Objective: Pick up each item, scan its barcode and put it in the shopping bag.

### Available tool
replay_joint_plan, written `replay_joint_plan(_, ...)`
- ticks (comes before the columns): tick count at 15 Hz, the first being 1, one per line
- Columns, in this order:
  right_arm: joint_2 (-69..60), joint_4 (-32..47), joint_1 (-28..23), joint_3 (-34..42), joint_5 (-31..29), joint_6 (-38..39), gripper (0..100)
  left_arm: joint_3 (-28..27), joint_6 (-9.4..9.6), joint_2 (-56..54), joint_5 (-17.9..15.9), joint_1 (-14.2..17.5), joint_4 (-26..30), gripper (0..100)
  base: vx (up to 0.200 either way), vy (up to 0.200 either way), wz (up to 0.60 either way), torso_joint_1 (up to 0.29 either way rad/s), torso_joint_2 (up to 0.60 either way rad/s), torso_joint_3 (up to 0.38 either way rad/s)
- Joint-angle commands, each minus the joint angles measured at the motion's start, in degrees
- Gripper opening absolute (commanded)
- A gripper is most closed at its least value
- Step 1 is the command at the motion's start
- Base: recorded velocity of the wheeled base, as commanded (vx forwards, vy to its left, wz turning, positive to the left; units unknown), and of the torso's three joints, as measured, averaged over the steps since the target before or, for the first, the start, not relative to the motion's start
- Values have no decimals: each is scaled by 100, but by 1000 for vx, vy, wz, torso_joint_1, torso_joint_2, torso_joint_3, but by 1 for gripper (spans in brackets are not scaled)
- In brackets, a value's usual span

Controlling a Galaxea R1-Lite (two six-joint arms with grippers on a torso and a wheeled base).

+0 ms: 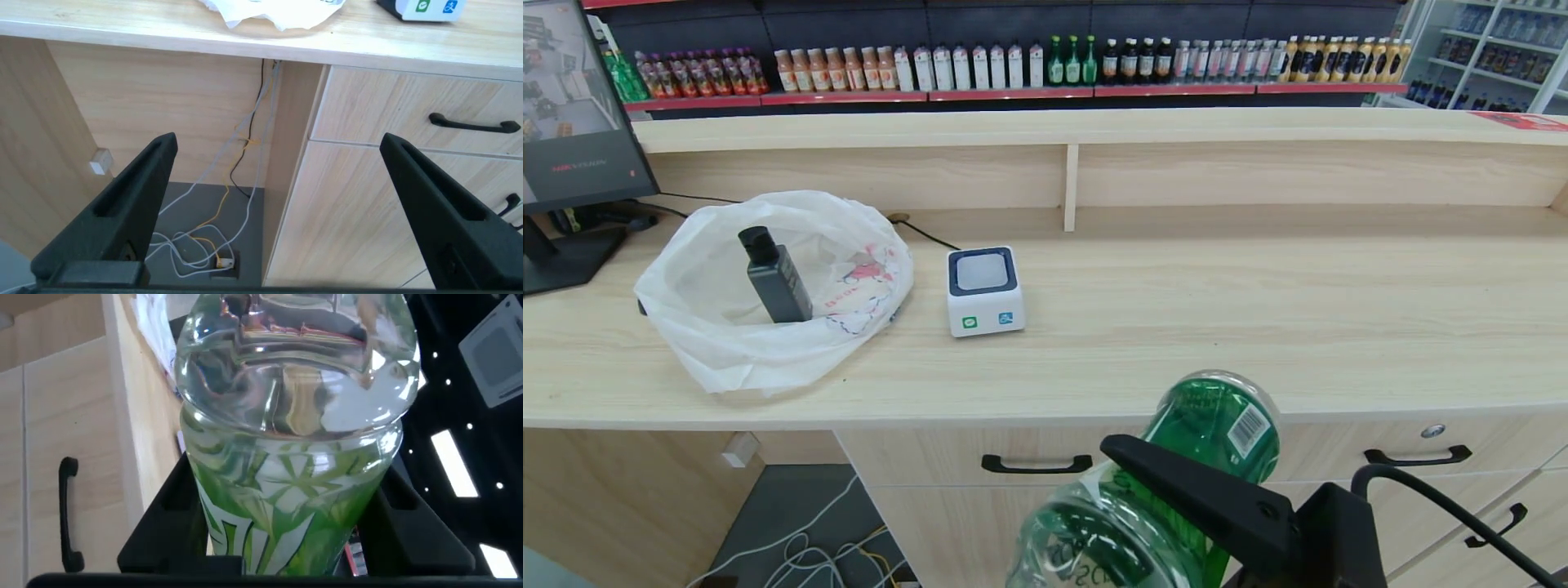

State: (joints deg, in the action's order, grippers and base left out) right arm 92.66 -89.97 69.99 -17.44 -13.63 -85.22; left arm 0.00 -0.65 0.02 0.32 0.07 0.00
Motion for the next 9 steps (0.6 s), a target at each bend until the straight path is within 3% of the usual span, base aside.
replay_joint_plan(1,15,-3,-3,-22,9,-56,0,0,-6,-2,3,1,0,100,0,0,0,0,0,0)
replay_joint_plan(9,42,-3,-38,-154,124,-451,0,0,3,-2,3,1,0,100,0,0,0,0,0,0)
